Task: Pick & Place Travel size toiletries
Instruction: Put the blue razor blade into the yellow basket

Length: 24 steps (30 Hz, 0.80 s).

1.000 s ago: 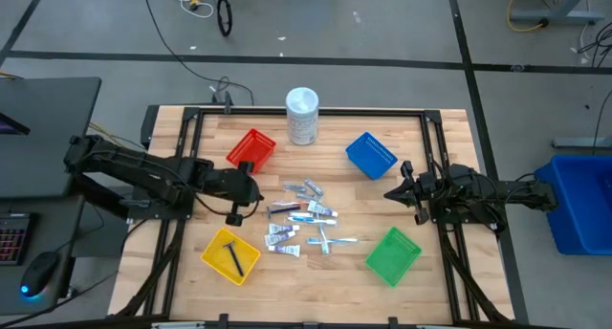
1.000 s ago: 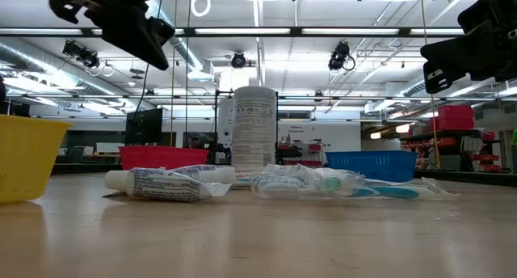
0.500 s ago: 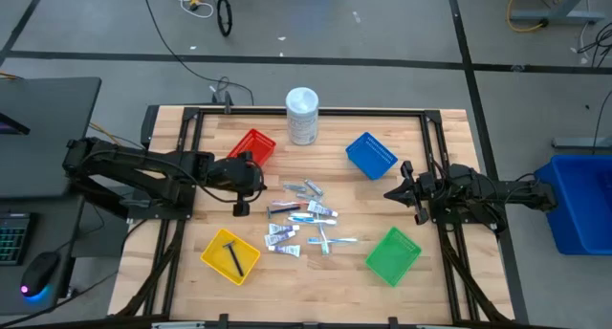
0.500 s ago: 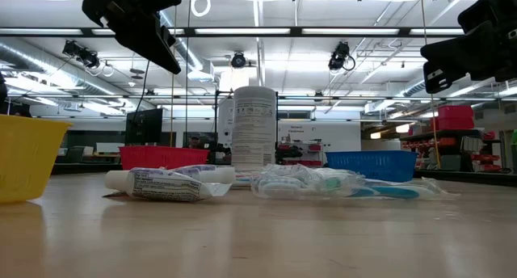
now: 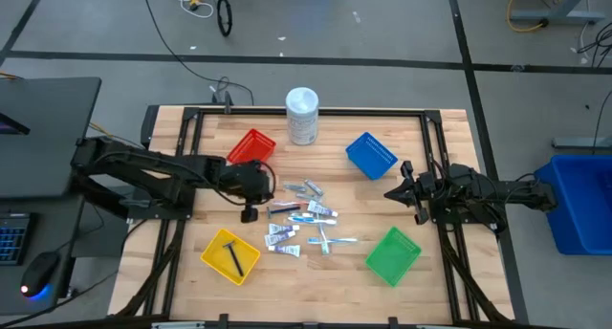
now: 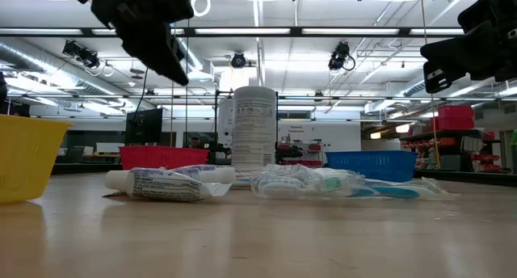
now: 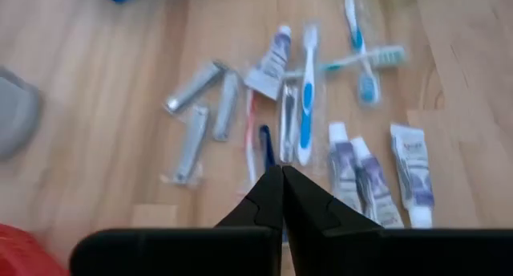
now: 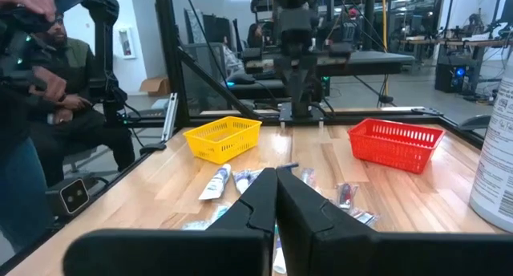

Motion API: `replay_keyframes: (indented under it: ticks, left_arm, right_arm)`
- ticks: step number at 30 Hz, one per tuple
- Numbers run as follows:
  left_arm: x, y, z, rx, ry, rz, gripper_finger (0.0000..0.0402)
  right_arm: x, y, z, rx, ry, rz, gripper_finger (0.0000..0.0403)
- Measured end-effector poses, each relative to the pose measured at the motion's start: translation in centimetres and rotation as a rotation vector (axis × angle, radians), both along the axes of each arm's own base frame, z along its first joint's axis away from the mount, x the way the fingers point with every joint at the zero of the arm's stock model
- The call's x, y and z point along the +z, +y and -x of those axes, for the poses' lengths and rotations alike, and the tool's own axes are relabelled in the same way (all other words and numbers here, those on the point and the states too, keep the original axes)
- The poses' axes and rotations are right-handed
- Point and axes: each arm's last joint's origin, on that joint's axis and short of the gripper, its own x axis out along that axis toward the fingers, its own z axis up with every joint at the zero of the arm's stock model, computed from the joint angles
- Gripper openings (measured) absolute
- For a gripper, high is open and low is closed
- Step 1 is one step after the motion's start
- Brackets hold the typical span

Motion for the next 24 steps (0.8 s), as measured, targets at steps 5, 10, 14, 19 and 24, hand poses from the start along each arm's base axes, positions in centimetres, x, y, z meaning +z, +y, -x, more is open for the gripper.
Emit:
replay_keyframes:
  ticks: [5, 10, 14, 19, 24]
  left_arm:
    - [-0.8, -0.5, -1.6, -0.018, 0.042, 0.007, 0.0012]
    - [-1.0, -0.8, -3.0, -0.029, 0.059, 0.005, 0.0012]
    - [-0.7, -1.1, -3.8, -0.034, 0.059, 0.006, 0.0005]
    - [-0.4, -1.2, -4.4, -0.020, 0.045, 0.022, 0.0013]
    - [-0.8, -1.2, -4.7, 0.013, 0.064, 0.036, 0.0011]
  right_arm:
    - [-0.1, 0.0, 0.0, 0.000, 0.007, 0.000, 0.0013]
    - [-0.1, 0.0, -0.1, 0.001, 0.010, 0.000, 0.0013]
    - [-0.1, 0.0, -0.1, 0.001, 0.012, 0.000, 0.0013]
    - [-0.1, 0.0, -0.1, 0.001, 0.012, 0.000, 0.0013]
    - [-0.1, 0.0, -0.1, 0.001, 0.012, 0.000, 0.0014]
